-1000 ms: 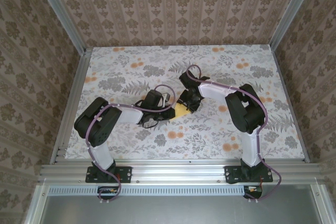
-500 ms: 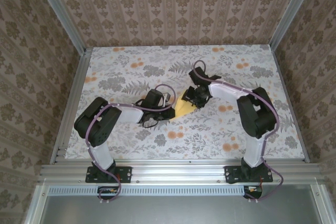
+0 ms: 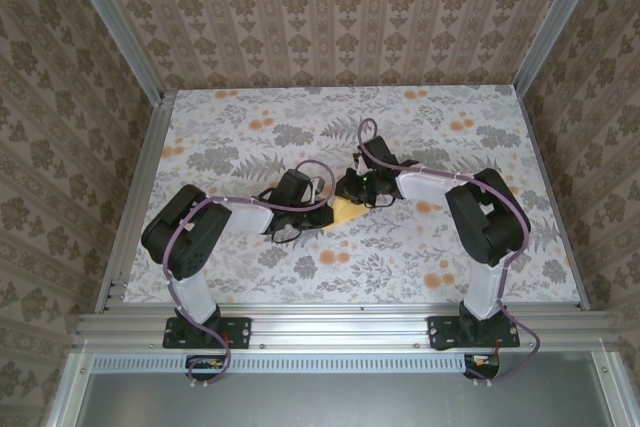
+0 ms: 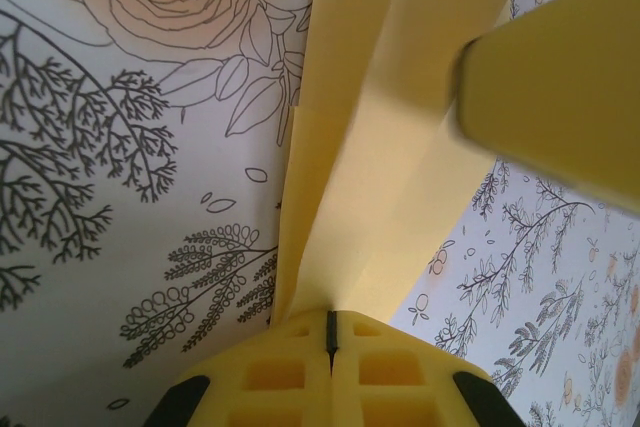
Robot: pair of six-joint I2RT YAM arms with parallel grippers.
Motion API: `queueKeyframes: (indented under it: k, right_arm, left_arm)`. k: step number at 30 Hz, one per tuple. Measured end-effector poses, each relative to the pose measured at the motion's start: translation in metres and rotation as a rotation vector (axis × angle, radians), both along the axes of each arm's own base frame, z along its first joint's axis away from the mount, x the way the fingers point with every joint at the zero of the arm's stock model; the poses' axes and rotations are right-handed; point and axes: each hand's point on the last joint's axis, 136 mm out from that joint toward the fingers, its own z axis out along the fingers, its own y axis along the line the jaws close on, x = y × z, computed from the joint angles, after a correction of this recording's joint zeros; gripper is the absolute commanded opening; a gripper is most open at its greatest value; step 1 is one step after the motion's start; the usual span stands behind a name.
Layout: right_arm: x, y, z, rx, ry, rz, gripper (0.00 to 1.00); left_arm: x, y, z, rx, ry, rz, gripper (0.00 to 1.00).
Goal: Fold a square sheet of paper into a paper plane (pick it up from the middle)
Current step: Fourth fold the wing at the center of the table.
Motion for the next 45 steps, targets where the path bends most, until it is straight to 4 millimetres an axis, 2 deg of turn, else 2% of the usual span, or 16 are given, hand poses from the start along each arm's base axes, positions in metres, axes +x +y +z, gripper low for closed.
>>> queueKeyframes:
  k: [14,31,40,45]
  right_arm:
    - [0.003,0.003,-0.031,0.007,0.035,0.012,0.10]
    - [0.009,-0.005,-0.037,0.039,0.046,0.019,0.10]
    - [0.030,-0.018,-0.036,0.090,0.045,-0.009,0.10]
    - [0.032,-0.020,-0.036,0.101,0.044,-0.012,0.10]
  left_arm:
    - [0.000,0.000,0.000,0.005,0.001,0.001,0.00]
    - [-0.001,0.000,-0.001,0.006,-0.006,0.002,0.00]
    - [-0.003,0.002,0.000,0.002,-0.018,0.004,0.00]
    - [-0.003,0.002,0.000,0.008,-0.021,0.006,0.00]
